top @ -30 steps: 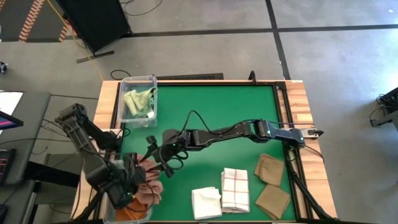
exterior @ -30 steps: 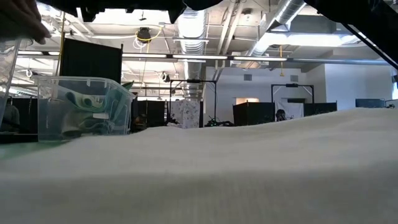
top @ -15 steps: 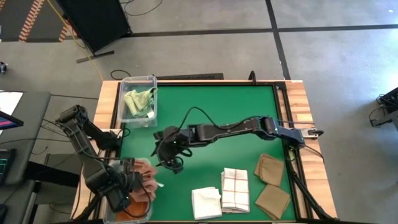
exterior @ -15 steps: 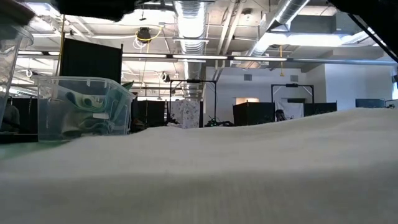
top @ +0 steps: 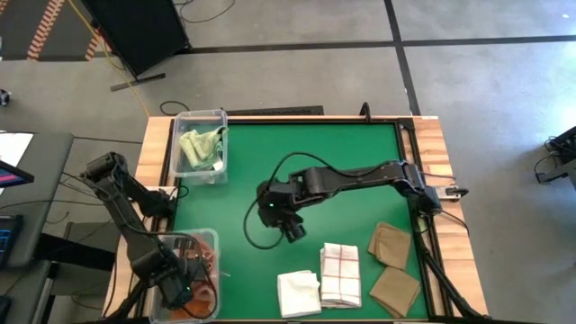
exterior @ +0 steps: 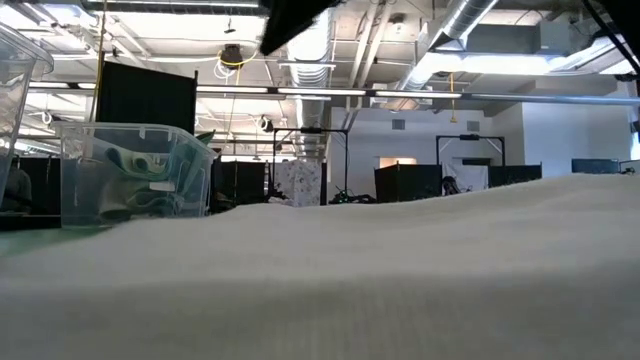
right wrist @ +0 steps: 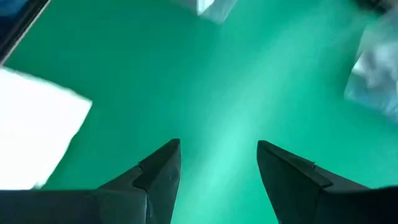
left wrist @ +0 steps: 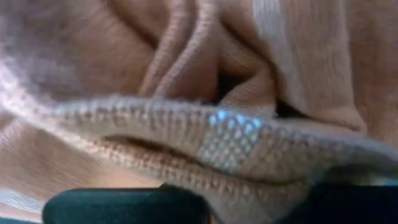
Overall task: Sort towels by color in basket
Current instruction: Put the brown patterned towel into the bottom transparent bin
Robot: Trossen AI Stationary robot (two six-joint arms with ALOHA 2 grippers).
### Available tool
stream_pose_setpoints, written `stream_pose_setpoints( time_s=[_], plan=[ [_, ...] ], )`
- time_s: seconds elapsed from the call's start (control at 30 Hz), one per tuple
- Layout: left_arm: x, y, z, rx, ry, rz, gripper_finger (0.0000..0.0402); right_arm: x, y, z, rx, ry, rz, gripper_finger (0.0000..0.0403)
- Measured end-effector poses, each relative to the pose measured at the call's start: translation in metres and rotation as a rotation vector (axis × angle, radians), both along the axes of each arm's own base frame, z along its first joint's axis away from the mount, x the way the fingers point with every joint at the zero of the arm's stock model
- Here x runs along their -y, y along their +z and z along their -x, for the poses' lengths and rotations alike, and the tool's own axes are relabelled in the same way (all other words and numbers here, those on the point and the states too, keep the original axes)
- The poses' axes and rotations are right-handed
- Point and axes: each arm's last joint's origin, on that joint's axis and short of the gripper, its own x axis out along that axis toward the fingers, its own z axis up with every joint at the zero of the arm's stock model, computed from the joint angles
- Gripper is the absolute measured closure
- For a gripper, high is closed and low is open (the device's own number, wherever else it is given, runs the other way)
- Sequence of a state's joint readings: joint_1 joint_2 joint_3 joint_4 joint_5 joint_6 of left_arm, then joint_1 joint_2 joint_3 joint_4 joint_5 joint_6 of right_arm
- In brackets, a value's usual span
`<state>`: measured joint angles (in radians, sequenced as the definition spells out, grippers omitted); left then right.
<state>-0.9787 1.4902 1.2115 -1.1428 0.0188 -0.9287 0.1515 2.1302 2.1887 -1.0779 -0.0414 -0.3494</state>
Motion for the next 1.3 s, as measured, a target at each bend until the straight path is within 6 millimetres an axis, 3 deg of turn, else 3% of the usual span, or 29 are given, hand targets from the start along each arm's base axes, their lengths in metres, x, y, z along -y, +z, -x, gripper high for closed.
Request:
stream_pose_setpoints(
  time_s=[0.17,0.43,0.63,0.83,1.1,1.3],
  plan=[
    [-0.003,-0.025,0.002,-0.068,0.014,0.029,0.0374,-0.005,0.012,0.02,-0.073,-0.026,-0.01,0.0163],
    [-0.006,-0.04,0.004,-0.084,0.014,0.021,0.0366,-0.04,0.009,0.039,-0.197,-0.01,-0.036,0.0163],
    [-0.008,-0.042,0.004,-0.052,0.017,-0.012,0.0324,-0.083,-0.024,0.048,-0.255,0.048,-0.029,0.0163],
    [-0.01,-0.042,0.002,-0.047,0.015,-0.017,0.0257,-0.117,-0.068,0.057,-0.263,0.075,-0.044,0.0163],
    [-0.008,-0.027,-0.005,-0.025,0.041,0.008,0.0177,-0.12,-0.108,0.082,-0.468,-0.112,-0.011,0.0163],
    [-0.003,0.002,-0.008,0.012,0.046,0.034,0.0155,-0.13,-0.129,0.106,-0.593,-0.184,0.043,0.0163]
  ],
)
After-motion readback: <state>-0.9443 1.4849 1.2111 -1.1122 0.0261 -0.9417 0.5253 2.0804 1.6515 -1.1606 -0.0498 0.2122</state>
